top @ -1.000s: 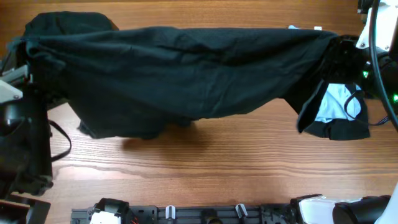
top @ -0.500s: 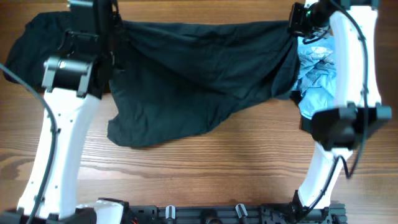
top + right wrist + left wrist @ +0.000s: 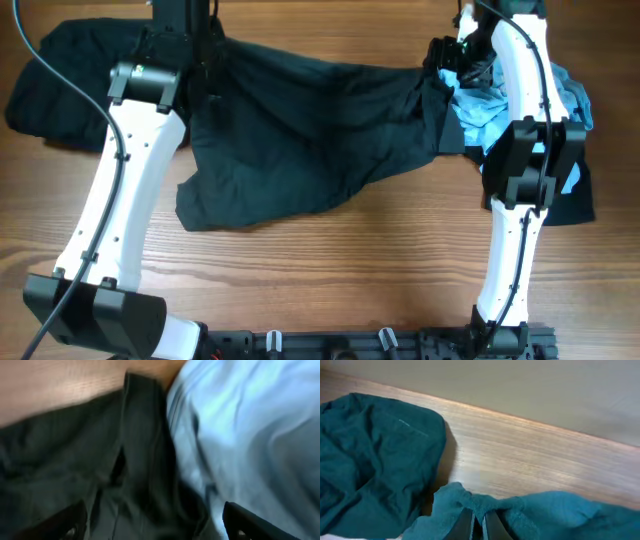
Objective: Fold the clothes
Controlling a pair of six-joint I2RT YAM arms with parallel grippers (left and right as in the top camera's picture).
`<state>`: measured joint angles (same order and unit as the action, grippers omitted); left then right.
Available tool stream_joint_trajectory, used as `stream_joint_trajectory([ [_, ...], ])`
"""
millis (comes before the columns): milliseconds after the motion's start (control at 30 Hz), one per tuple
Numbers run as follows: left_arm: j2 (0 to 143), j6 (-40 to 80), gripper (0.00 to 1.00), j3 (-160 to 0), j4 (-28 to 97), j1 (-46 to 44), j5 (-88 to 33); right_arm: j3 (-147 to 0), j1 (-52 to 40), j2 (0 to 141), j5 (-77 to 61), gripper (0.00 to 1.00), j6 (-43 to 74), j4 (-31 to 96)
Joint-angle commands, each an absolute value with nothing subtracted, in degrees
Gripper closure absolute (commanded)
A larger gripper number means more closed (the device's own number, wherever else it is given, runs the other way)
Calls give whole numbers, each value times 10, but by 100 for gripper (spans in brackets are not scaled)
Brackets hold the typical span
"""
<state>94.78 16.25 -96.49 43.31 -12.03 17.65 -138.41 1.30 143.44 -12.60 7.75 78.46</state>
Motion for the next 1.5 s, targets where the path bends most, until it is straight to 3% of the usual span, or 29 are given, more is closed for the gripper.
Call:
stream_joint_trajectory([
  [0,948,170,96,-967,416,-124,174,-1388,10,1357,-192,14,53,822],
  [200,948,170,96,-967,390,-121,176,-1379,-44,1315,-195,28,-11,922],
  [333,948,170,96,-968,389,-116,176,-1316,-99,1312,-147,29,38,920],
  [567,948,170,96,-967,391,-111,174,-1164,-174,1312,-65,35,170,817],
  [1133,948,170,96,-967,393,-110,174,-981,-192,1312,-75,43,228,637],
  [1300,948,170,96,-967,395,-110,174,-980,-190,1312,-75,53,231,621],
  [1467,948,170,96,-967,396,-110,174,-980,-186,1312,-75,73,226,621],
])
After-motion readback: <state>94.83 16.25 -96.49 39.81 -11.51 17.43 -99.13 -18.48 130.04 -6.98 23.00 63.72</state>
